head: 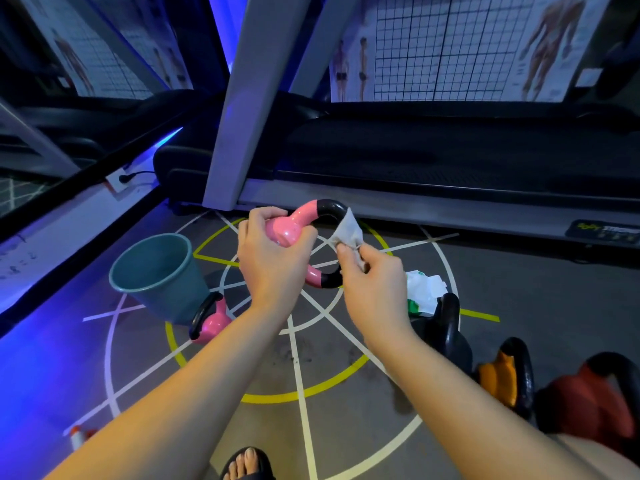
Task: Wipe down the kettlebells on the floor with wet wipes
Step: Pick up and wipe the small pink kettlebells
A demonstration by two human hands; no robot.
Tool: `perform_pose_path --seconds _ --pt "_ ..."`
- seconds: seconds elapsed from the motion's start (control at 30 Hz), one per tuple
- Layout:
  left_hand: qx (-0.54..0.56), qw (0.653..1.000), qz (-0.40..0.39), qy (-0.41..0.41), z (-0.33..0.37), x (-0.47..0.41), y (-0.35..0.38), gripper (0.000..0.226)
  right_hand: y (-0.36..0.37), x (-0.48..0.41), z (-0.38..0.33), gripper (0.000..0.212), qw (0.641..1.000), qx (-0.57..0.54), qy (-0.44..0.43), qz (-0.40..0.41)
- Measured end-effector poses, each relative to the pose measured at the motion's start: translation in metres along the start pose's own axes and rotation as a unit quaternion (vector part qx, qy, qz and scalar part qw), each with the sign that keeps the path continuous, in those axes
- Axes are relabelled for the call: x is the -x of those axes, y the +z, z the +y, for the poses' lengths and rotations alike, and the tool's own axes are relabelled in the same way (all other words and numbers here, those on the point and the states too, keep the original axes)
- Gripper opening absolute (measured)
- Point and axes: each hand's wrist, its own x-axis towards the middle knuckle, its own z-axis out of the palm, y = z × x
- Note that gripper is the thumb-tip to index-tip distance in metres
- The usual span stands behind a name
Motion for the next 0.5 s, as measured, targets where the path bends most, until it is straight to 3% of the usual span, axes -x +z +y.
perform_pose_path --seconds 0.13,0.17,0.3,0.4,0.5 --pt "0.012 0.999 0.002 0.040 -0.004 -0.004 0.004 0.039 -0.001 -0.007 0.004 0.013 0.988 -0.118 0.086 -0.044" --pt "0.034 0.999 0.008 0.025 -0.004 -0.006 0.005 0.037 0.000 -0.008 0.004 0.017 0.986 -0.130 0.093 -0.050" --pt "0.159 0.975 0.026 -0.151 -0.014 -0.015 0.020 0.034 -0.006 -0.021 0.002 0.028 0.985 -0.124 0.071 -0.097" --pt "0.247 0.916 0.012 -0.315 -0.027 -0.017 0.034 0.040 -0.005 -0.029 0.007 0.015 0.991 -0.053 0.052 -0.110" --pt "0.289 0.858 -0.003 -0.424 -0.038 -0.011 0.049 0.038 0.003 -0.032 0.019 0.013 0.995 -0.016 0.044 -0.089"
